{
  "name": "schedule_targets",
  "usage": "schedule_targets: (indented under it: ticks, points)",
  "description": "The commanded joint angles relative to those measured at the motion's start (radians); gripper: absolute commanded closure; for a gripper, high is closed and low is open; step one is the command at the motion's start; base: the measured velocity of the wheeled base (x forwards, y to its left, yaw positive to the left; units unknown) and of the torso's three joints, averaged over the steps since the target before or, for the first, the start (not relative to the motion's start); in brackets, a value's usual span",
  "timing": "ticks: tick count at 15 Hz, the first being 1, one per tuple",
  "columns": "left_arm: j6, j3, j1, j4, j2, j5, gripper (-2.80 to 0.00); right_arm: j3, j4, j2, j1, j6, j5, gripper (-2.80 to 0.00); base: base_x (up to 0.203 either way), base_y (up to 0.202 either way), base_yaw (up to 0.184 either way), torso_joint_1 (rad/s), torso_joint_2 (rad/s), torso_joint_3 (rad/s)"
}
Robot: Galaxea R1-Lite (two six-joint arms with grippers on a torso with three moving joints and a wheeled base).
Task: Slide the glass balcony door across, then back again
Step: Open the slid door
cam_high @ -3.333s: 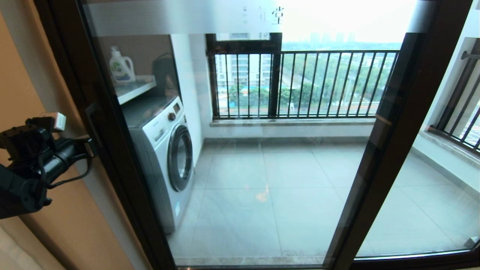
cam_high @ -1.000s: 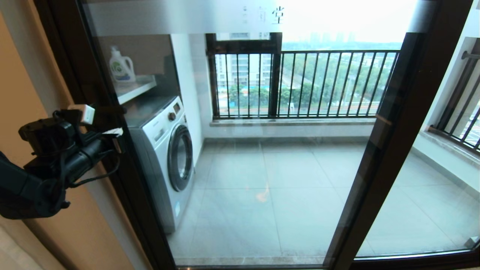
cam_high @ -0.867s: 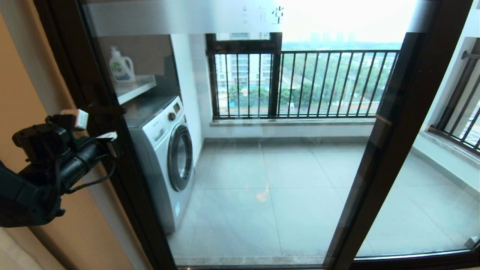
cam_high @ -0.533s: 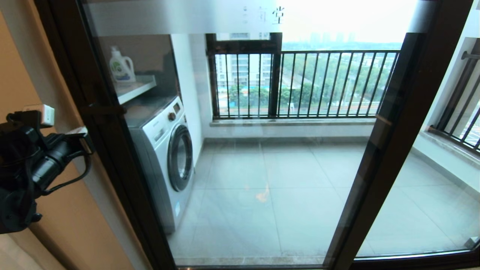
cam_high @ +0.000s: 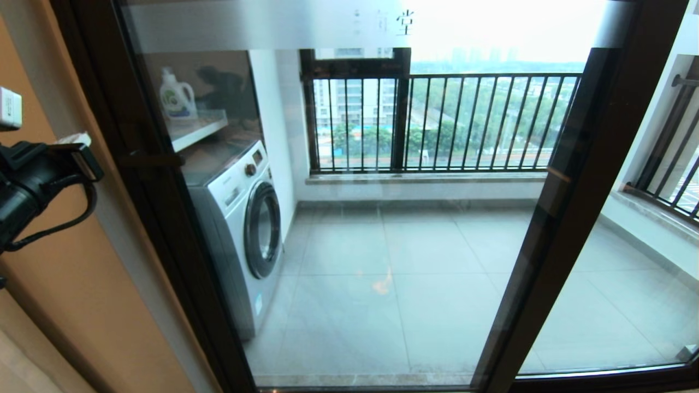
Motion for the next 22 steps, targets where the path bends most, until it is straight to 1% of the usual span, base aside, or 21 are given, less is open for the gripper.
schedule_targets:
  ticks: [1,4,5,6,9,11,14,16,18,20,22]
  points:
    - [0.003,-0.085,-0.051,0.063,-0.005,-0.003,0.0,0.009,0.0,-0.001,0.0,-0.001,0.001,0.0,0.0,0.0,0.0,0.0,0.0,0.0]
    - [0.002,-0.182,-0.129,0.102,0.071,0.004,0.0,0.009,0.0,-0.001,0.0,-0.001,0.001,0.0,0.0,0.0,0.0,0.0,0.0,0.0]
    - [0.002,-0.192,-0.15,0.104,0.098,0.006,0.0,0.009,0.0,-0.001,0.0,-0.001,0.001,0.0,0.0,0.0,0.0,0.0,0.0,0.0]
    - [0.002,-0.196,-0.167,0.103,0.13,0.007,0.0,0.009,0.0,-0.001,0.0,-0.001,0.001,0.0,0.0,0.0,0.0,0.0,0.0,0.0]
    - [0.003,-0.223,-0.186,0.094,0.243,0.017,0.0,0.009,0.0,-0.001,0.0,-0.001,0.001,0.0,0.0,0.0,0.0,0.0,0.0,0.0]
    - [0.004,-0.234,-0.185,0.093,0.297,0.027,0.0,0.009,0.0,-0.001,0.0,-0.001,0.001,0.0,0.0,0.0,0.0,0.0,0.0,0.0]
    - [0.005,-0.234,-0.152,0.092,0.342,0.036,0.0,0.009,0.0,-0.001,0.0,-0.001,0.001,0.0,0.0,0.0,0.0,0.0,0.0,0.0]
    - [0.002,-0.208,-0.144,0.088,0.352,0.039,0.0,0.011,0.0,-0.001,0.0,-0.001,0.001,0.0,0.0,0.0,0.0,0.0,0.0,0.0]
    - [0.003,-0.172,-0.144,0.037,0.36,0.037,0.0,0.009,0.0,-0.001,0.0,-0.001,0.001,0.0,0.0,0.0,0.0,0.0,0.0,0.0]
    - [0.009,-0.148,-0.144,-0.053,0.39,0.039,0.0,0.009,0.0,-0.001,0.0,-0.001,0.001,0.0,0.0,0.0,0.0,0.0,0.0,0.0]
    - [0.02,-0.116,-0.136,-0.096,0.396,0.039,0.0,0.009,0.0,-0.001,0.0,-0.001,0.001,0.0,0.0,0.0,0.0,0.0,0.0,0.0]
